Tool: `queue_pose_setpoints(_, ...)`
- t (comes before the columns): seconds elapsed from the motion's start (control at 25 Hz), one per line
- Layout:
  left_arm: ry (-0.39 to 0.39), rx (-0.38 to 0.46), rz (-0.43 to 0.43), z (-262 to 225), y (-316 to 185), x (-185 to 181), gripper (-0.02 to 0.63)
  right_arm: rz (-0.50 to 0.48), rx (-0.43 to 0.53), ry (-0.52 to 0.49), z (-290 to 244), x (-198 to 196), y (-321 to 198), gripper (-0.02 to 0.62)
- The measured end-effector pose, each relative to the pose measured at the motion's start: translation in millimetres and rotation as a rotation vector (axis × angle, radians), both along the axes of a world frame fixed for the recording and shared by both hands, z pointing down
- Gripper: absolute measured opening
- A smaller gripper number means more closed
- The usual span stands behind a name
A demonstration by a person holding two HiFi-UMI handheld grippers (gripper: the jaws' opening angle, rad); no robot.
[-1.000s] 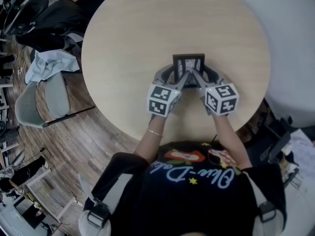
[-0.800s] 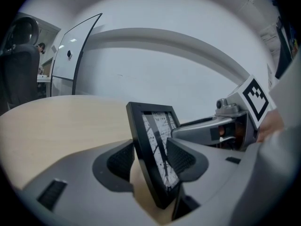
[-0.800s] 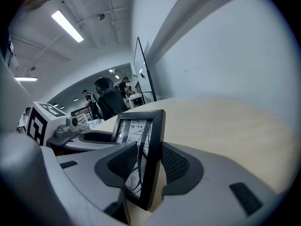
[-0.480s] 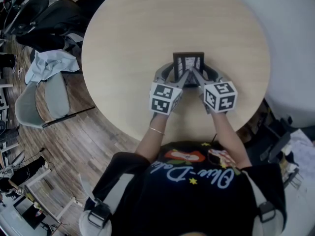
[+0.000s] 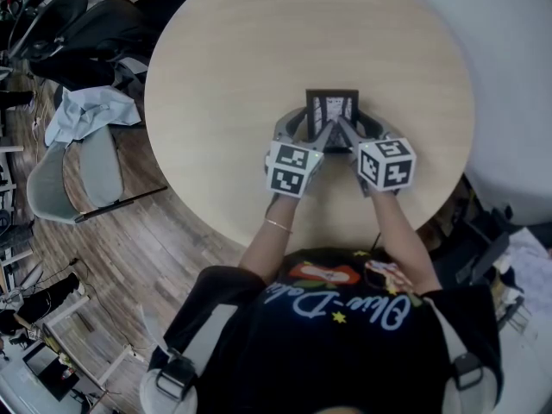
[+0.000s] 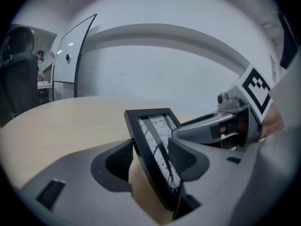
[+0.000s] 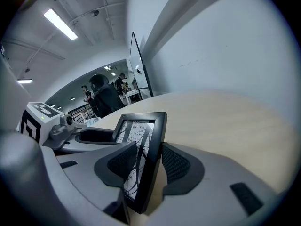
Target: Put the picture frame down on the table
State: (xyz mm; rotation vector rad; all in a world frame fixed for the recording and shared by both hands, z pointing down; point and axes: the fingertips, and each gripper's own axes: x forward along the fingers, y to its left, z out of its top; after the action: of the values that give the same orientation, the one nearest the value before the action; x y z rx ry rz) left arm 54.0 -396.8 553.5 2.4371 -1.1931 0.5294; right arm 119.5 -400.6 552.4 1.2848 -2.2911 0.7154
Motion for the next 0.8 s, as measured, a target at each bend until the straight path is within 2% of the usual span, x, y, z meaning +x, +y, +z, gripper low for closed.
queue_pose_setpoints(0.8,-0.023,-0.063,-0.037,14.7,-8.2,2.0,0.227,-0.001,-0.022,0.060,13.2,4.1,-10.2,0.153)
